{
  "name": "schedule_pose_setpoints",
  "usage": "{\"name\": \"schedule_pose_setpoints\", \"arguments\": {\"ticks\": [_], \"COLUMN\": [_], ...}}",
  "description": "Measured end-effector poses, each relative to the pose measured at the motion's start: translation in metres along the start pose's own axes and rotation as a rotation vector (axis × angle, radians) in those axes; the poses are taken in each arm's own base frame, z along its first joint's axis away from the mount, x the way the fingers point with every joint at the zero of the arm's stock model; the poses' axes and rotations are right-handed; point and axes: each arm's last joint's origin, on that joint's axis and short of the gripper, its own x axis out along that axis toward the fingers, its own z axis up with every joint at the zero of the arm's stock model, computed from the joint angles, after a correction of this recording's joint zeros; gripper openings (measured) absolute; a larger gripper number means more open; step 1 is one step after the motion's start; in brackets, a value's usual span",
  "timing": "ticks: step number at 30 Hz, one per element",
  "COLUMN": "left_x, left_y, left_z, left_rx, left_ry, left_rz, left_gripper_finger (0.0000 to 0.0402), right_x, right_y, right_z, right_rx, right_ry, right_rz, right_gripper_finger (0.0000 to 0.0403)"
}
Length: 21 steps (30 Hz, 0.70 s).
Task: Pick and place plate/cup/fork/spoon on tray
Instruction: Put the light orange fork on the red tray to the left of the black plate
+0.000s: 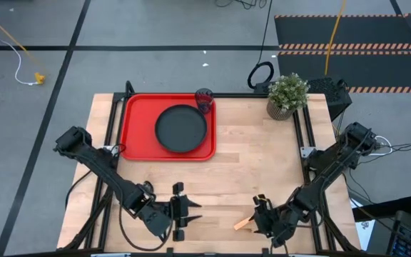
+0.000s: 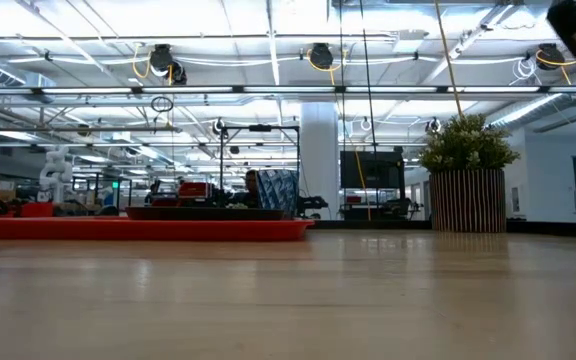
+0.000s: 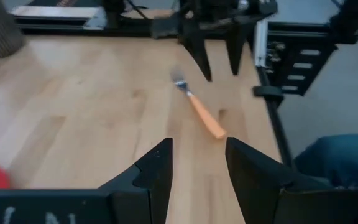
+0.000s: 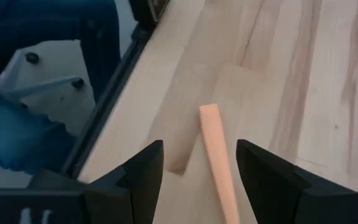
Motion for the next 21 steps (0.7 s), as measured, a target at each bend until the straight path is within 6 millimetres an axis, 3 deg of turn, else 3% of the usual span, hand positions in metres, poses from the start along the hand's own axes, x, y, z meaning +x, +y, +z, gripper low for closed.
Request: {"name": "schedule_pose_setpoints", "arguments": {"ticks": [6,17,21], "left_x": [0.011,0.01,0.009], "left_y": [-0.006,-0.009,-0.011], "left_z": [-0.004,0.003,0.004], "left_rx": [-0.016,-0.111,-0.116], "left_ry": [-0.024,-0.089,-0.107], "left_rz": [-0.031,-0.052,-0.042], "left_gripper_finger": [0.0152,0.0152,0.0152], "right_x": [0.001,0.011,0.013], "right_y": [0.006,-0.013,-0.018], "right_z": [-0.019,-0.069,-0.079], "right_rx": [-0.02,0.071,0.086], "right_ry": [0.02,0.119,0.125], "right_rz": [-0.031,-0.146,-0.177], "right_gripper_finger": [0.0183,0.0165,0.0166]}}
